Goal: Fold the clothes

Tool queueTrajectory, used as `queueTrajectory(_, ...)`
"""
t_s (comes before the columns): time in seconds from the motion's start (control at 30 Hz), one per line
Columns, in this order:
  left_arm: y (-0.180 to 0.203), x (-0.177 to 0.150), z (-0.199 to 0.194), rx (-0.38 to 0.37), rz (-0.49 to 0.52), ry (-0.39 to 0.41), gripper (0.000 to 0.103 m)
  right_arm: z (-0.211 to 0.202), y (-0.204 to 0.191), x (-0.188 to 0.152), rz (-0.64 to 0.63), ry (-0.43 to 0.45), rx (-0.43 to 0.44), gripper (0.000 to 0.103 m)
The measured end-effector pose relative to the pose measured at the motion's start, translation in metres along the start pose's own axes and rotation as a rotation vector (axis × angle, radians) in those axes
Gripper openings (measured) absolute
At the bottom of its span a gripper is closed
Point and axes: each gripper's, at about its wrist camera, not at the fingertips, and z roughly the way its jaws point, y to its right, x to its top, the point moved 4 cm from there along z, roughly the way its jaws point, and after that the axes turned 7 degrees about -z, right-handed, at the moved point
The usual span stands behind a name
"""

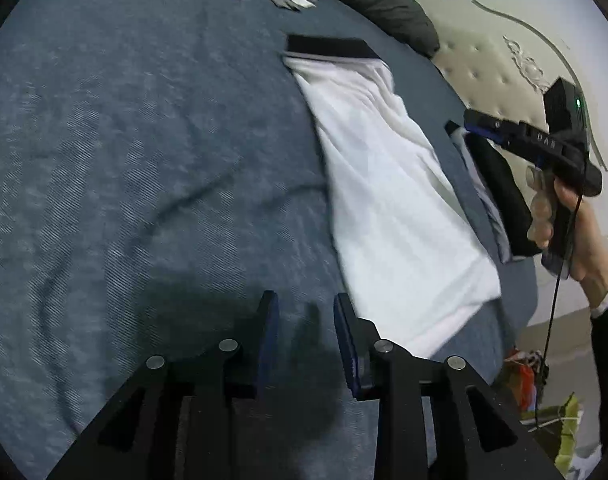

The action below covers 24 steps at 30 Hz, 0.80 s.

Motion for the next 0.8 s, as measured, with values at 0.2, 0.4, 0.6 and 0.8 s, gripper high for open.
queueTrajectory(0.2, -0.021, 0.016, -0.008, 0.009, -0.022, 0.046, 0.035, 0.047, -0.032, 0.047, -0.096, -0.025, -0.009, 0.046)
queueTrajectory(0.4, -0.03, 0.021, -0.011, -0.002, -0.035, 0.053, 0.036, 0.081, -0.048, 0.078, -0.17, -0.056, -0.041, 0.046)
queueTrajectory(0.6, -0.029, 0.018, -0.008, -0.013, -0.027, 0.036, 0.036, 0.105, -0.054, 0.09, -0.205, -0.073, -0.026, 0.034)
queueTrajectory(0.8, -0.025, 0.018, -0.007, -0.02, -0.008, 0.029, 0.036, 0.106, -0.053, 0.105, -0.193, -0.026, -0.017, 0.0)
